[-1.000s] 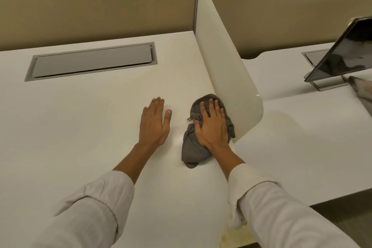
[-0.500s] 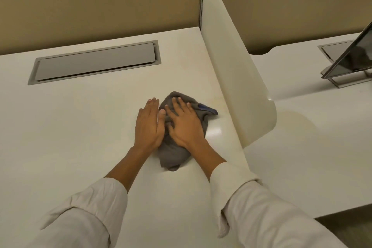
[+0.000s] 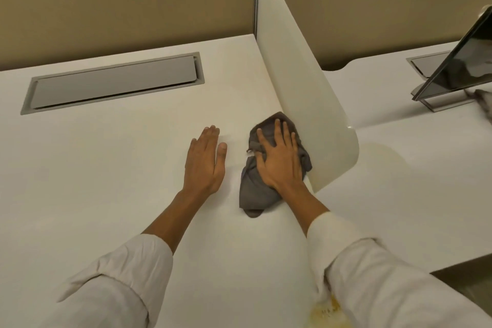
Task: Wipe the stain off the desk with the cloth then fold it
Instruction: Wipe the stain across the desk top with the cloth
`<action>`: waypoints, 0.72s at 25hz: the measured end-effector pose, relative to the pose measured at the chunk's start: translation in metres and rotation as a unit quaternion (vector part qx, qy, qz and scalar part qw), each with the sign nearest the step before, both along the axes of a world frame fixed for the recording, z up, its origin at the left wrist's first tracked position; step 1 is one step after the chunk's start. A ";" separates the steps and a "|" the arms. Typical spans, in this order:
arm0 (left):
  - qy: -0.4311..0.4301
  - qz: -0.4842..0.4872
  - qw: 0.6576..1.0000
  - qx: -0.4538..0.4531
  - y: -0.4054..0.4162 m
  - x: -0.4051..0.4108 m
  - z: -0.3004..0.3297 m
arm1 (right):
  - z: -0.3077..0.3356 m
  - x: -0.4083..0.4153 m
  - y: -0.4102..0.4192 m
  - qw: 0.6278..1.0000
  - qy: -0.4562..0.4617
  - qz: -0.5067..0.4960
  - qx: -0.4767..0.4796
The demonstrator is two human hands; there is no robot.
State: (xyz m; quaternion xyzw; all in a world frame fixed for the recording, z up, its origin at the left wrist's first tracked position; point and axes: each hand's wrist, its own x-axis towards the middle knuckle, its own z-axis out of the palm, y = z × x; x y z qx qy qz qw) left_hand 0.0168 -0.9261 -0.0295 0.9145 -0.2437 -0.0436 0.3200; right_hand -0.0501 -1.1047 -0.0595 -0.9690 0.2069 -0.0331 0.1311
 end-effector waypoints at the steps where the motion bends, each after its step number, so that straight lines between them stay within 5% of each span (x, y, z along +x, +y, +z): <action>1: 0.001 0.002 1.000 0.002 -0.002 0.006 -0.002 | -0.001 0.018 -0.005 1.000 0.005 0.001 -0.006; 8: 0.004 0.009 1.000 0.002 -0.011 0.028 -0.008 | -0.001 0.090 -0.025 0.998 0.014 0.054 -0.012; 18: -0.009 -0.016 1.000 0.011 0.003 -0.017 0.006 | -0.007 -0.005 0.011 0.996 -0.025 -0.080 0.027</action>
